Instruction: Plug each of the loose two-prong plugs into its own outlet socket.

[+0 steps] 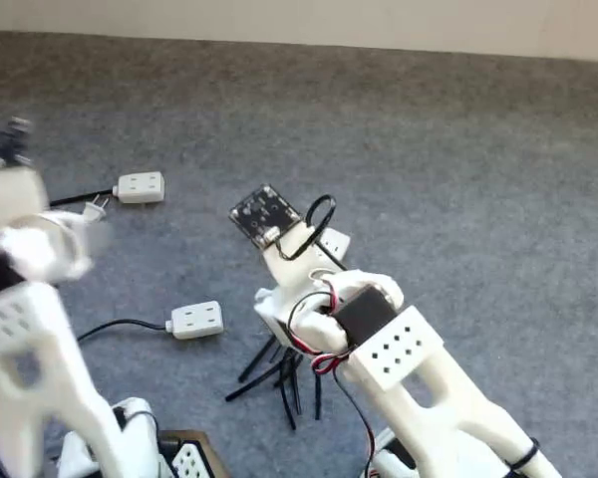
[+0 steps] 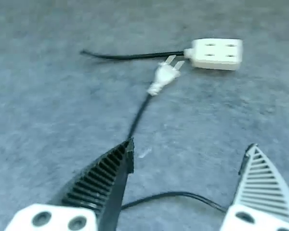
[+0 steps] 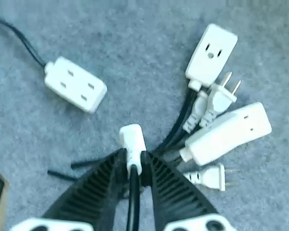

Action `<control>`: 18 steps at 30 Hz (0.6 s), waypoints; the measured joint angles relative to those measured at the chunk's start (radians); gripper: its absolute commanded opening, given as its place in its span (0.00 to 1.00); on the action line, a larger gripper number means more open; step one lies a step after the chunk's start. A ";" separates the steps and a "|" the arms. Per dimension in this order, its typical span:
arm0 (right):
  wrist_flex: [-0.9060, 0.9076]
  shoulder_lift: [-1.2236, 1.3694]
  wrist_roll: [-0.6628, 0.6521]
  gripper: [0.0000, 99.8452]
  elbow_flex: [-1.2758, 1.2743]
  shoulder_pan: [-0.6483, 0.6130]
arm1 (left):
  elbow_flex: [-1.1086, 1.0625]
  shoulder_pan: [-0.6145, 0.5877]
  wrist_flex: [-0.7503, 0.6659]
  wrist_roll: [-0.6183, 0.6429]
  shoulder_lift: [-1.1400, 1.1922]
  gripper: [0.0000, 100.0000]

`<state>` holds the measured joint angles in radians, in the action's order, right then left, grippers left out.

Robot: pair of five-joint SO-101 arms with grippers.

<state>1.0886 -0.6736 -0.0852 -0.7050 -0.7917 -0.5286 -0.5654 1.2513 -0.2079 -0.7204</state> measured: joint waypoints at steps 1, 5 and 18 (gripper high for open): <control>-0.017 0.005 0.023 0.01 0.002 0.000 | 0.063 -0.048 0.006 0.000 0.061 0.35; -0.103 0.006 0.081 0.01 -0.021 0.000 | 0.290 -0.252 0.015 0.000 0.307 0.35; -0.132 0.031 0.195 0.00 -0.025 -0.077 | 0.615 -0.664 -0.153 -0.002 0.884 0.35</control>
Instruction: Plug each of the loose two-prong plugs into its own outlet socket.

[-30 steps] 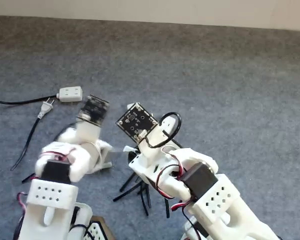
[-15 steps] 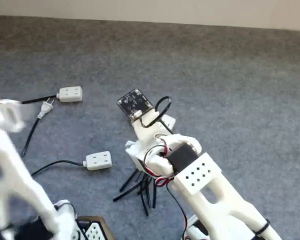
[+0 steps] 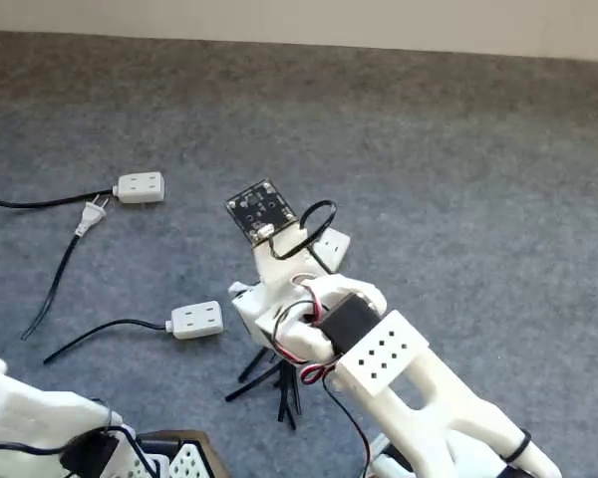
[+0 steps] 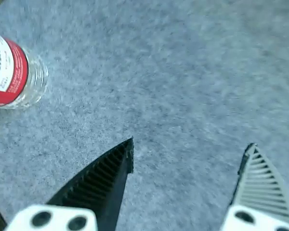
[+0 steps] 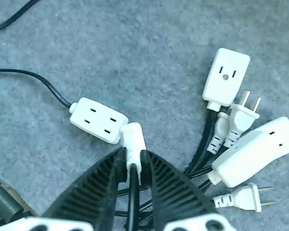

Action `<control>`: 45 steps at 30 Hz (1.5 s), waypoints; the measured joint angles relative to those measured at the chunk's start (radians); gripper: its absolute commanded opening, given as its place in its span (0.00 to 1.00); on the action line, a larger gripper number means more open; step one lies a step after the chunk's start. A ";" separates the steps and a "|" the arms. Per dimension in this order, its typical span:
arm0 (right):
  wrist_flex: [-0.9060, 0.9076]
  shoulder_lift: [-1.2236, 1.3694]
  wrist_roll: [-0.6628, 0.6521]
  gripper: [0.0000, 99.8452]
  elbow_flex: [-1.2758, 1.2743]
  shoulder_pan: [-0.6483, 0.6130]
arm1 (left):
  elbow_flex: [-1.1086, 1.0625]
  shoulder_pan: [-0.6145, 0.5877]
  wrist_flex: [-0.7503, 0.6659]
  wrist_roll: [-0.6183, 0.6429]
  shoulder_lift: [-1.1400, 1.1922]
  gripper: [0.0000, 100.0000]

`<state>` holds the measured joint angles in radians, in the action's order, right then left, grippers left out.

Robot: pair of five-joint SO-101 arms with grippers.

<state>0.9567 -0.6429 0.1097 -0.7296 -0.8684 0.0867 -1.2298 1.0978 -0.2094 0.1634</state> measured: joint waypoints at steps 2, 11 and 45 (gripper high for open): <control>0.061 0.063 0.026 0.00 0.075 -0.006 | 0.000 -0.017 -0.035 0.000 0.046 0.35; 0.402 0.552 0.114 0.00 0.631 -0.009 | 0.000 -0.028 -0.127 0.000 0.135 0.35; 0.414 0.738 0.408 0.01 0.724 -0.104 | 0.002 -0.118 -0.334 0.000 0.250 0.35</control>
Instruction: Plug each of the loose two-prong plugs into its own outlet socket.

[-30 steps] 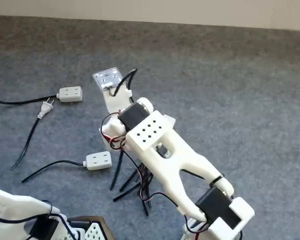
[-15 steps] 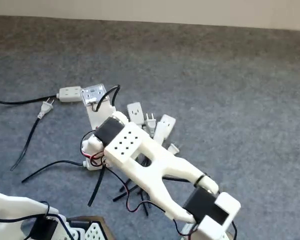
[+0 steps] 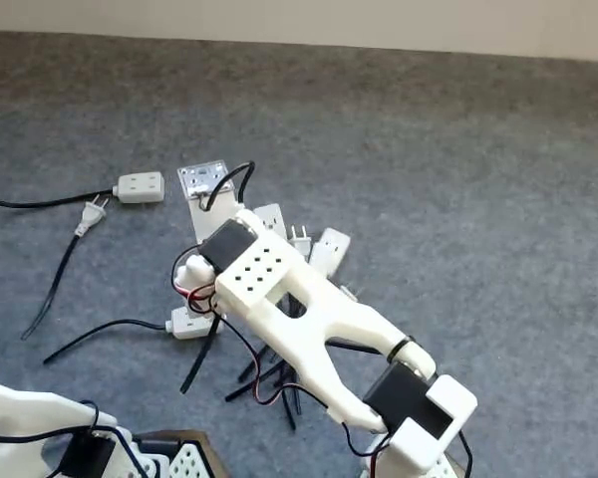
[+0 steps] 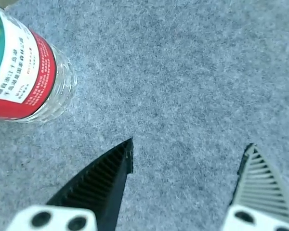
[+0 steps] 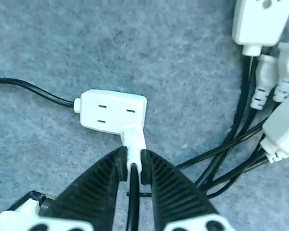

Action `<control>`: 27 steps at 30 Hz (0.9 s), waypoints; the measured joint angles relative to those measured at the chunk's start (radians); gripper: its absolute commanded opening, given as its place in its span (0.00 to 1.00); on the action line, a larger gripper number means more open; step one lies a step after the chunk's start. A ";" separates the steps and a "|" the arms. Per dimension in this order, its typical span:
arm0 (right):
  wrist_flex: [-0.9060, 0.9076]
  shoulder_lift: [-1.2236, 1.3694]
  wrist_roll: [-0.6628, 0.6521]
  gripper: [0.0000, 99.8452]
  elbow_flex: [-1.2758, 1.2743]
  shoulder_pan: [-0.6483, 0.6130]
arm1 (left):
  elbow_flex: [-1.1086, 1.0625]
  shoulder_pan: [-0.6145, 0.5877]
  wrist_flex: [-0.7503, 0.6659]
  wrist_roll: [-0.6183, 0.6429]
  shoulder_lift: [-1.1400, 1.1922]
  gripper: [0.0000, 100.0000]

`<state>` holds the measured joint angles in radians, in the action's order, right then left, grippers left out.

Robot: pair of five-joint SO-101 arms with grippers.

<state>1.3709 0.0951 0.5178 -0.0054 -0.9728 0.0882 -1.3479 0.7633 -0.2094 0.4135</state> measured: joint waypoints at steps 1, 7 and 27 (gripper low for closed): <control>-0.011 0.000 0.000 0.01 0.000 0.000 | 0.000 0.000 0.000 0.000 0.000 0.35; -0.043 0.000 0.000 0.01 0.000 0.002 | 0.000 0.000 0.000 0.000 0.000 0.35; -0.137 -0.005 0.000 0.01 -0.117 0.011 | 0.000 0.000 0.000 0.000 0.000 0.35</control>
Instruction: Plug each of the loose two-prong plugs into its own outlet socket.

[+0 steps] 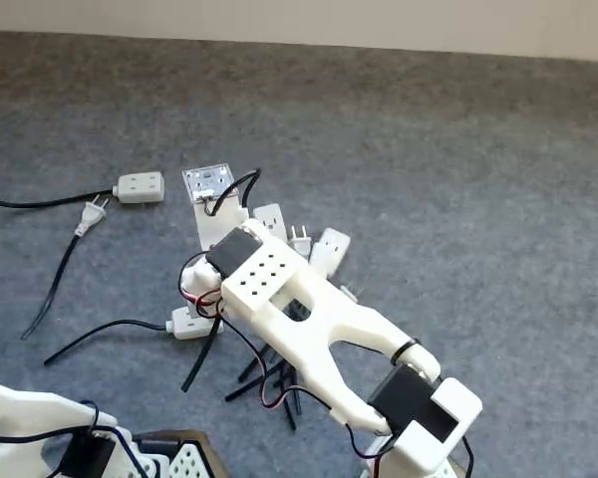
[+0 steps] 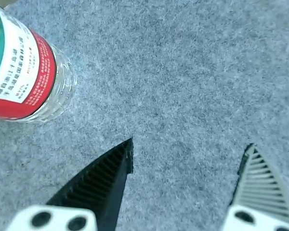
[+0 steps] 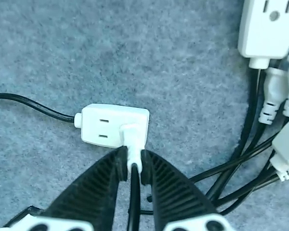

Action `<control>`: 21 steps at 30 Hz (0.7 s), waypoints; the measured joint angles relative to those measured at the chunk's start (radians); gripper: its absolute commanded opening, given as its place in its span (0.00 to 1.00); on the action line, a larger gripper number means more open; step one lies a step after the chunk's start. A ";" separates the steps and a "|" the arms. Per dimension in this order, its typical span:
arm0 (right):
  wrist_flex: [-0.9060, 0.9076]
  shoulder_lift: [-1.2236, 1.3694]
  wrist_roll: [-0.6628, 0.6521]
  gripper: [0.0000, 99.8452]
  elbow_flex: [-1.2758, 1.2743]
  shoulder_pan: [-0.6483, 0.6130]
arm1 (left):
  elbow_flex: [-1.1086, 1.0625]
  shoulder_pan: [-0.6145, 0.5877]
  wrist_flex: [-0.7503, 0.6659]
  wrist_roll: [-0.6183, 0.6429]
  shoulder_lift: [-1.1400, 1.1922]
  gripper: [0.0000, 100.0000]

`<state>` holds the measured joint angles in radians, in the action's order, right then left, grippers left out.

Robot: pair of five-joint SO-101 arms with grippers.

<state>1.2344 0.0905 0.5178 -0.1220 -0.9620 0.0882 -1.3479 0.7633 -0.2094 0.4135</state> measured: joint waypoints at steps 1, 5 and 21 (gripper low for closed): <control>0.000 0.000 0.000 0.01 0.000 0.000 | 0.000 0.000 0.000 0.000 0.000 0.35; 0.000 0.000 0.000 0.01 -0.002 0.000 | 0.000 0.000 0.000 0.000 0.000 0.35; 0.009 0.000 0.000 0.00 -0.002 0.021 | 0.000 0.000 0.000 0.000 0.000 0.35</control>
<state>1.2436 0.0905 0.5178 -0.1235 -0.9406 0.0882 -1.3479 0.7633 -0.2094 0.4135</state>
